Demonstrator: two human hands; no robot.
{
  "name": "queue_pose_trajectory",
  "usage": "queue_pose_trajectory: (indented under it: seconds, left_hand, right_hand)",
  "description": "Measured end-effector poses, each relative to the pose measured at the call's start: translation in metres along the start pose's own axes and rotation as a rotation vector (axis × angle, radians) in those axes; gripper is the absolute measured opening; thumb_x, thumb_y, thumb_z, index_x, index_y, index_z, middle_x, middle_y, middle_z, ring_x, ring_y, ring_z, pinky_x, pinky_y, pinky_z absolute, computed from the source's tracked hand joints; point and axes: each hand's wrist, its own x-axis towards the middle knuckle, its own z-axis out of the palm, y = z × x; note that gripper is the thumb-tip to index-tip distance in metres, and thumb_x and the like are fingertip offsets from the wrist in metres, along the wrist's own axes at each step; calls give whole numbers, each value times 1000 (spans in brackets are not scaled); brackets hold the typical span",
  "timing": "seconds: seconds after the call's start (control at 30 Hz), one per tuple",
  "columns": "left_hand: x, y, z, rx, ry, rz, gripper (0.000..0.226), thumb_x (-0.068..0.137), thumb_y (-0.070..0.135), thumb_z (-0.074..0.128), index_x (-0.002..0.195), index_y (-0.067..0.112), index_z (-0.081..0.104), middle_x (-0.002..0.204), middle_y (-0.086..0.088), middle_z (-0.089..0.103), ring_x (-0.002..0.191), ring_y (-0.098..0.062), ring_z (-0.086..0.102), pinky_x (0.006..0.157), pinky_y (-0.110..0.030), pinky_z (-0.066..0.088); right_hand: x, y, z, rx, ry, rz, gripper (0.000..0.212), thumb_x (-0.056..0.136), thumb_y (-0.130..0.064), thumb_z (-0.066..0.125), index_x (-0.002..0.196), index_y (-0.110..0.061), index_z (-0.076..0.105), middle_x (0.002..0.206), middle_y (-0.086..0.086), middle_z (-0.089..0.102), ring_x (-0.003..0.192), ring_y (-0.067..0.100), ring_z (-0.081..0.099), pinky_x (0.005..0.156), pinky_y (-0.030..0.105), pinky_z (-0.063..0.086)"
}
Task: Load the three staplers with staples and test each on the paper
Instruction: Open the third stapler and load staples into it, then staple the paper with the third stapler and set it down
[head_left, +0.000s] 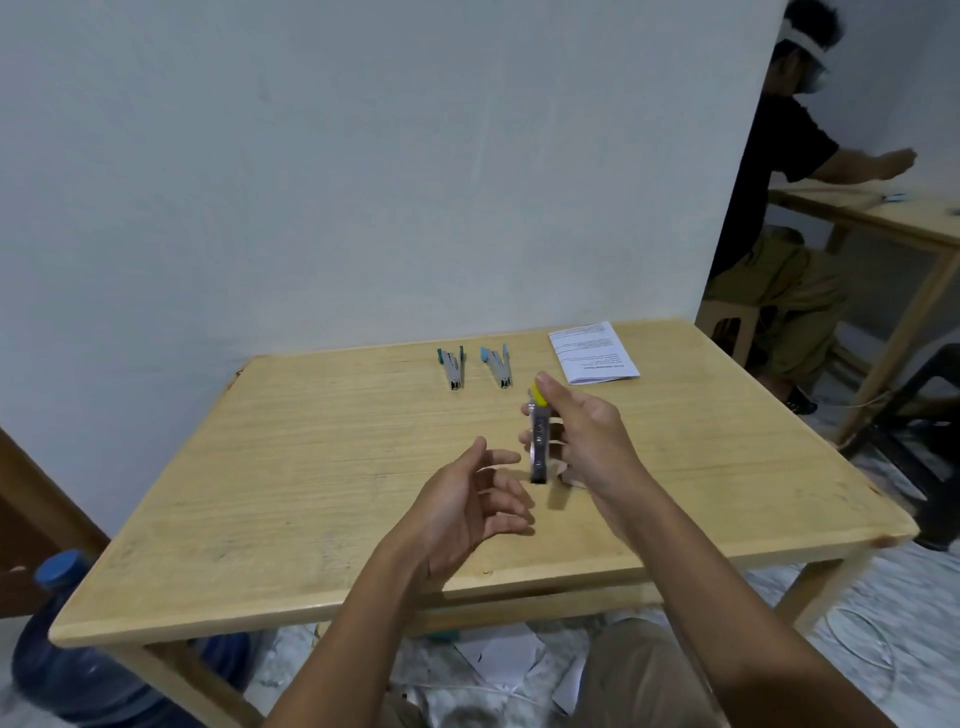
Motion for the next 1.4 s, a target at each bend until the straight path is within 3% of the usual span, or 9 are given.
queue_pose_trajectory:
  seconds: [0.17,0.4,0.57,0.67,0.83,1.07,1.2,1.3,1.4]
  left_hand:
    - [28,22,32,484,228,133,30,102,29,47,102,5,66,72,-9,65,60,-22,60,58,-30,50]
    - [140,43,75,823,306,244,24,97,35,52,108,14,60,95,-10,65,69,-18,56,68,-32,47]
    - [221,40,96,1070,498,160,56,95,44,51,133,4,42,135,-14,49,123,-32,47,94,-37,41]
    - [251,40,109,1133,632,94,61,91,45,58,134,6,38,138,-12,44,131,-31,38,100,-41,37]
    - [279,42,116,1164,710,-51,54,81,29,67,127,11,43,133,-8,47,126,-26,39,99,-34,34]
    - [288,49,105,1078,653,-141,52,72,38,77,112,17,51,124,-7,50,114,-26,46,97,-38,46]
    - [285,47,105,1053,644,-81,36,81,34,68,108,19,50,123,-5,46,116,-26,44,92,-33,44]
    - [279,39,101,911,616,13,36,83,31,60,117,18,59,122,-4,49,117,-27,40,93,-34,42]
    - [255,40,94,625,432,124,26,87,26,65,111,14,69,114,-7,68,106,-26,61,91,-39,53]
  right_hand:
    - [19,-17,-52,-64,83,15,52,86,-56,64,94,-5,70,83,2,71,53,17,57,47,27,43]
    - [54,-27,-112,-174,194,130,50,89,-56,60,99,-7,68,102,6,70,53,16,56,46,25,37]
    - [81,-26,-146,-192,236,132,50,89,-58,58,96,-10,68,103,4,71,56,16,58,47,26,38]
    - [92,-24,-160,-174,256,129,50,87,-60,59,96,-12,69,99,1,71,55,15,59,48,27,38]
    - [102,-16,-170,-117,264,99,47,84,-61,62,88,-15,70,91,2,72,58,18,58,52,29,35]
    - [99,-16,-158,-82,262,114,46,85,-63,60,83,-19,72,77,3,68,57,17,53,52,30,37]
    - [94,-21,-151,-58,247,76,42,89,-58,57,86,-18,70,86,-3,69,53,12,53,44,24,34]
    - [87,-23,-154,-119,233,72,48,88,-63,55,87,-16,69,70,2,60,47,12,45,41,21,31]
    - [80,-22,-156,-168,246,-19,42,82,-61,65,77,-19,66,56,-3,40,46,11,33,42,21,30]
